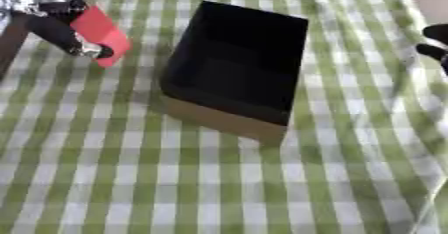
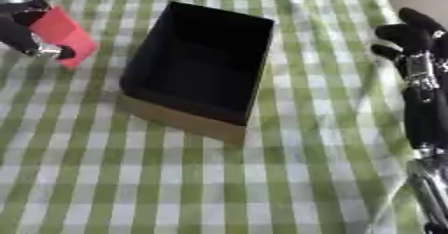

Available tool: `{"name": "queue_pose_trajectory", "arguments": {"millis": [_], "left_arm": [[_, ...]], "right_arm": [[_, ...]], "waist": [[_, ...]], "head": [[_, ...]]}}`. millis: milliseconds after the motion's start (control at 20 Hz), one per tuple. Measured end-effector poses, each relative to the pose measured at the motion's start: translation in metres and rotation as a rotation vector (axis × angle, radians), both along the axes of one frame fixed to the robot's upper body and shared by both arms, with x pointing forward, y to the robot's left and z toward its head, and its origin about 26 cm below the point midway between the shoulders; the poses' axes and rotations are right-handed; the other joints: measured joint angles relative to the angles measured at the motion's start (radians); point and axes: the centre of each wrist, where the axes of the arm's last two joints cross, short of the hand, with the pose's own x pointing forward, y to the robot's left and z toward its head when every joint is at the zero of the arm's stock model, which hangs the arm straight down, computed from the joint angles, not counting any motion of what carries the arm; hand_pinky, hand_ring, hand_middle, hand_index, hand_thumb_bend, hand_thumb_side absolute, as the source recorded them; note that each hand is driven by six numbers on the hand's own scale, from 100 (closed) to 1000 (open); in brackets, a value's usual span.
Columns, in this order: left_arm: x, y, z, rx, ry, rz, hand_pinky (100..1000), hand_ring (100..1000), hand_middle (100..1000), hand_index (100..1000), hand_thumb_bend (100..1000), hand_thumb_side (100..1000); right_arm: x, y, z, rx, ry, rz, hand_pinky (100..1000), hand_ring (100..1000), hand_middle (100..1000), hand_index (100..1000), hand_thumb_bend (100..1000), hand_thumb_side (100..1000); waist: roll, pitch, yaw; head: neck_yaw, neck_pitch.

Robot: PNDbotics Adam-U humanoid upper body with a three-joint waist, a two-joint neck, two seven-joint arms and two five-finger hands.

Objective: Pick up objects on the table and place them in the box.

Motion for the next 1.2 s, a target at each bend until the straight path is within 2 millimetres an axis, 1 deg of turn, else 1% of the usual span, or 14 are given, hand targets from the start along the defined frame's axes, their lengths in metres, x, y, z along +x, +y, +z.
{"name": "queue_pose_trajectory", "arguments": {"millis": [150, 350, 550, 700, 900, 1200], "left_arm": [[-0.005, -0.018, 0.012, -0.030, -0.098, -0.041, 602, 461, 364, 482, 100, 432], [-0.009, -0.046, 0.021, -0.063, -0.210, -0.108, 603, 457, 366, 477, 100, 434], [-0.009, -0.077, 0.019, -0.087, -0.259, -0.186, 605, 459, 374, 484, 100, 437], [-0.009, -0.101, 0.012, -0.100, -0.265, -0.245, 609, 457, 374, 482, 100, 431], [-0.004, -0.126, -0.002, -0.118, -0.253, -0.284, 616, 454, 372, 479, 100, 438], [0.004, -0.150, -0.033, -0.109, -0.211, -0.301, 607, 451, 380, 485, 100, 437]], "right_arm": [[0.001, 0.000, 0.003, 0.002, -0.016, 0.011, 775, 816, 681, 860, 100, 697], [0.001, 0.000, 0.004, 0.003, -0.021, 0.020, 776, 816, 682, 860, 100, 697], [0.002, 0.001, 0.006, 0.005, -0.029, 0.025, 774, 814, 682, 859, 100, 696], [0.003, 0.002, 0.008, 0.013, -0.041, 0.032, 773, 813, 682, 858, 100, 695], [0.004, 0.003, 0.011, 0.026, -0.055, 0.038, 773, 812, 683, 858, 100, 695], [0.005, 0.002, 0.014, 0.045, -0.063, 0.045, 773, 813, 683, 858, 100, 691]], "waist": [[0.000, 0.000, -0.005], [0.000, 0.000, -0.017], [0.000, 0.001, -0.028], [0.000, 0.001, -0.034], [-0.001, 0.001, -0.040], [-0.001, 0.001, -0.045]], "head": [[-0.016, 0.000], [-0.032, 0.000], [-0.033, -0.005], [-0.031, -0.008], [-0.026, -0.010], [-0.019, -0.017]]}}
